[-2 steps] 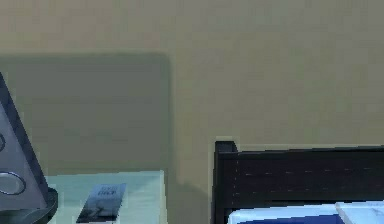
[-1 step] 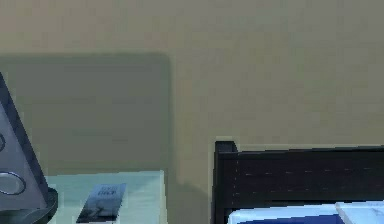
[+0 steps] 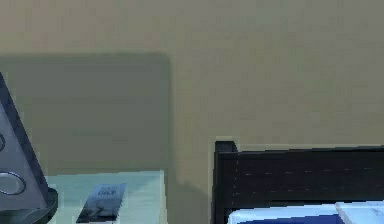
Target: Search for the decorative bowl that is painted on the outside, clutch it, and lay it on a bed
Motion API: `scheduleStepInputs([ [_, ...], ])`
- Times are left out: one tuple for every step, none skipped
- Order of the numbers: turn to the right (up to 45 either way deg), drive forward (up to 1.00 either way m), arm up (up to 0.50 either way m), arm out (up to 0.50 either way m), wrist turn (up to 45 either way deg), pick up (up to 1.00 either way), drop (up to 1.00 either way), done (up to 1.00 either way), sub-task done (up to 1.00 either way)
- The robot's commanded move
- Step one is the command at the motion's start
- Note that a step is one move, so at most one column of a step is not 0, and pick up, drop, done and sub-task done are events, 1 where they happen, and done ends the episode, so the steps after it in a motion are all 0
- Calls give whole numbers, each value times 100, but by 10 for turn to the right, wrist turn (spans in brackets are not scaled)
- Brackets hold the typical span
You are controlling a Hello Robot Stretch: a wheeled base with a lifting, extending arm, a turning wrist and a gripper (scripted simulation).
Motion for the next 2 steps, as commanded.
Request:
scheduleStepInputs([
  [0,0,0,0,450,0,0,0,0],
  [0,0,0,0,420,0,0,0,0],
])
